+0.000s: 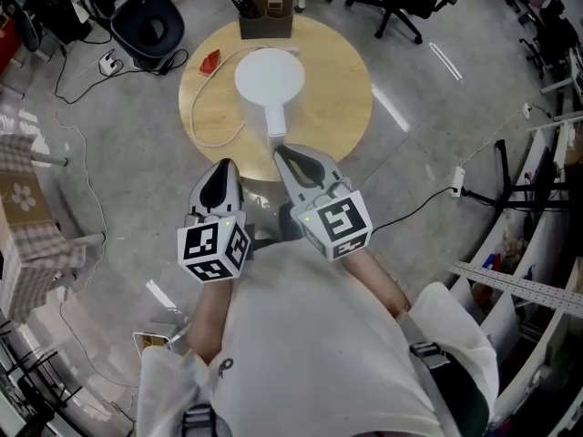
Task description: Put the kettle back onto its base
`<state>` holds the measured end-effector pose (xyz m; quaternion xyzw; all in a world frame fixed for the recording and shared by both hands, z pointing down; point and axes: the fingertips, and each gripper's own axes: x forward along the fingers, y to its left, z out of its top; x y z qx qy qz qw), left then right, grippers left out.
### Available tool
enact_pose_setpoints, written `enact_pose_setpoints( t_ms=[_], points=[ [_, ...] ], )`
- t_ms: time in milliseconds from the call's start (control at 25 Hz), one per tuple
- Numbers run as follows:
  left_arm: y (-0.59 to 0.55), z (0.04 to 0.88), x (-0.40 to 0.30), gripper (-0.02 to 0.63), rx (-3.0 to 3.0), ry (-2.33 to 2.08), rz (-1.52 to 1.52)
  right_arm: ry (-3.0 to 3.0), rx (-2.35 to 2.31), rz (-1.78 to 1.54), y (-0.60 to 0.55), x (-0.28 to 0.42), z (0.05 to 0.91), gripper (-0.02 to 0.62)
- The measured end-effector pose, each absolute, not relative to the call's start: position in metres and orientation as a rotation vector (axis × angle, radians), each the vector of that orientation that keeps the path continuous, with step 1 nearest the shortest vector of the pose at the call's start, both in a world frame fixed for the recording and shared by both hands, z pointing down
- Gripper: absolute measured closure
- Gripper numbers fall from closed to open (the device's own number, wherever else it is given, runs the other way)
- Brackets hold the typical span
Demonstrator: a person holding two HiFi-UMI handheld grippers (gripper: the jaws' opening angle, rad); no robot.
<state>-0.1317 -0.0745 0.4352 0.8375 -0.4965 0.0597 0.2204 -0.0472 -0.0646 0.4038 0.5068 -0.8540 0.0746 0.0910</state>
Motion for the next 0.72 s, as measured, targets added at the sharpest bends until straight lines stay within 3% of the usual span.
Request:
enact_pose_setpoints(
  t_ms=[720],
  points=[
    [-0.048, 0.422, -0.122, 0.571, 2.405, -1.361, 0.139, -2.411, 1.602, 0.165, -0.045, -0.051, 0.407, 0.571]
  ],
)
